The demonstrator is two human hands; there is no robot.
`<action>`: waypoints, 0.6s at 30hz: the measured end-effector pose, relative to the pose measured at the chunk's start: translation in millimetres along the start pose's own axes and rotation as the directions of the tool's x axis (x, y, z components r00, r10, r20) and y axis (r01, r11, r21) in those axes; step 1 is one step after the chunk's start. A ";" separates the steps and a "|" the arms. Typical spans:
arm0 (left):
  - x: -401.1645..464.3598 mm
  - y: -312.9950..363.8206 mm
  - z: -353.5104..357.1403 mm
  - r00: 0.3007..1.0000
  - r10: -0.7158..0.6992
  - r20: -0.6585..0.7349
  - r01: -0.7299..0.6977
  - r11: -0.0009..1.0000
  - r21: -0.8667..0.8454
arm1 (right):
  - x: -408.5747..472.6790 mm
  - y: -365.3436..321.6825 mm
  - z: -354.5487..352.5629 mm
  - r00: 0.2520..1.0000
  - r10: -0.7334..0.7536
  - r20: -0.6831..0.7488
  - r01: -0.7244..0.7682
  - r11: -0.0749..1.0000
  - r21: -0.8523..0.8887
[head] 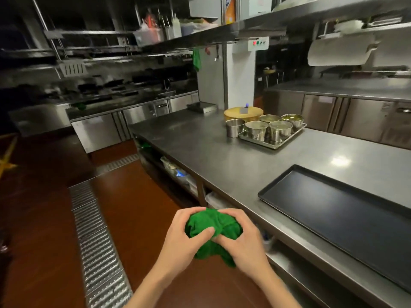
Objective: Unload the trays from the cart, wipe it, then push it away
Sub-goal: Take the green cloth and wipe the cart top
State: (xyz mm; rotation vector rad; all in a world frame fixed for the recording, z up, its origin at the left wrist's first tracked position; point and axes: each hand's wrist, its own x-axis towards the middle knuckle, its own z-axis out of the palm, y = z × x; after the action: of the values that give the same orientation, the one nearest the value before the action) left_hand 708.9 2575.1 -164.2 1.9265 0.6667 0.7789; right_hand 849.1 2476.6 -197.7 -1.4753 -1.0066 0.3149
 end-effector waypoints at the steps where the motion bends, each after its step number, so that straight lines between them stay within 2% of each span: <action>1: 22.6 -13.0 -0.5 1.000 0.006 0.009 -0.006 1.000 0.005 | 20.9 12.7 6.7 1.000 -0.004 -0.002 0.004 1.000 -0.019; 5: 128.2 -76.4 -3.0 0.994 0.059 0.088 -0.065 0.996 0.065 | 113.3 70.4 34.2 1.000 0.012 0.004 -0.011 0.996 -0.090; 10: 274.0 -142.6 1.5 0.970 0.068 0.232 -0.089 0.993 0.079 | 228.4 133.6 58.0 0.992 0.116 -0.047 -0.122 0.982 -0.144; 18: 483.3 -210.7 32.9 0.890 0.122 0.440 -0.183 0.978 0.099 | 389.4 222.9 71.1 0.961 0.207 -0.183 -0.244 0.947 -0.209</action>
State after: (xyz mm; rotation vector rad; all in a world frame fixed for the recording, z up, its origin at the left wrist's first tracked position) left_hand 1020.9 2993.5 -246.1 2.2033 0.3019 0.3778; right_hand 1111.6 2839.5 -273.2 -1.8031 -0.7649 0.2457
